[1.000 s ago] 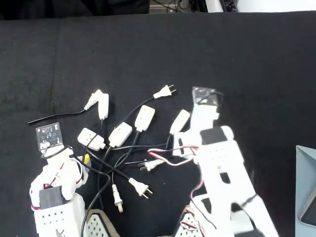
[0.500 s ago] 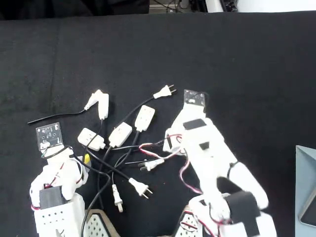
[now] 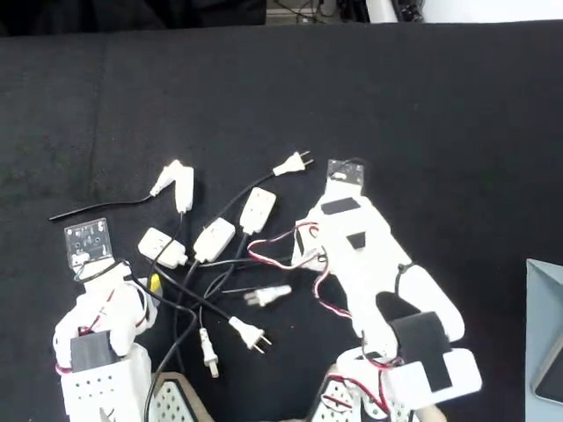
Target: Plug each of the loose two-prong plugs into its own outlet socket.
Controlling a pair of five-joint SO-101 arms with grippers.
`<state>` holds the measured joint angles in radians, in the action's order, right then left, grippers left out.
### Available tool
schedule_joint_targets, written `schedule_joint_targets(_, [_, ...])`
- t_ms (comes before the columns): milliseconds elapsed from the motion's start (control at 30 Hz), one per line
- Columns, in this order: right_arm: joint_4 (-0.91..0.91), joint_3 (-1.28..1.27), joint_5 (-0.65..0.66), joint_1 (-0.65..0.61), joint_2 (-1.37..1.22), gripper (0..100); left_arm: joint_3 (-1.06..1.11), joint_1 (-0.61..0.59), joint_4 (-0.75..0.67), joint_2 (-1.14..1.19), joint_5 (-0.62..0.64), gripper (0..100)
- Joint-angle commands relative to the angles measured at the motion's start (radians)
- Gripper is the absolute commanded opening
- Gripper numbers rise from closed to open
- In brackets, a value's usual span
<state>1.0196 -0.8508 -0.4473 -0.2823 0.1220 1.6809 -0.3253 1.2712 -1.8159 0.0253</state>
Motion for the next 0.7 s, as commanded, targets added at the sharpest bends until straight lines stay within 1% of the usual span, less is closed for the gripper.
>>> schedule_joint_targets(0, [0.043,0.036,0.092,0.055,0.071,1.1,0.019,-0.013,0.003,-0.003,-0.012,23])
schedule_joint_targets(167, [0.046,0.064,0.351,0.199,0.17,1.1,0.019,-0.013,0.003,-0.003,-0.012,23])
schedule_joint_targets(367, [0.04,0.151,0.658,0.336,0.18,1.1,0.019,-0.013,0.003,-0.003,-0.012,23])
schedule_joint_targets(467, [0.038,0.189,0.81,0.367,0.18,1.1,0.019,-0.013,0.003,-0.003,-0.012,23])
schedule_joint_targets(667, [0.018,0.252,1.028,0.371,0.18,1.1,0.019,-0.012,0.003,-0.003,-0.012,23])
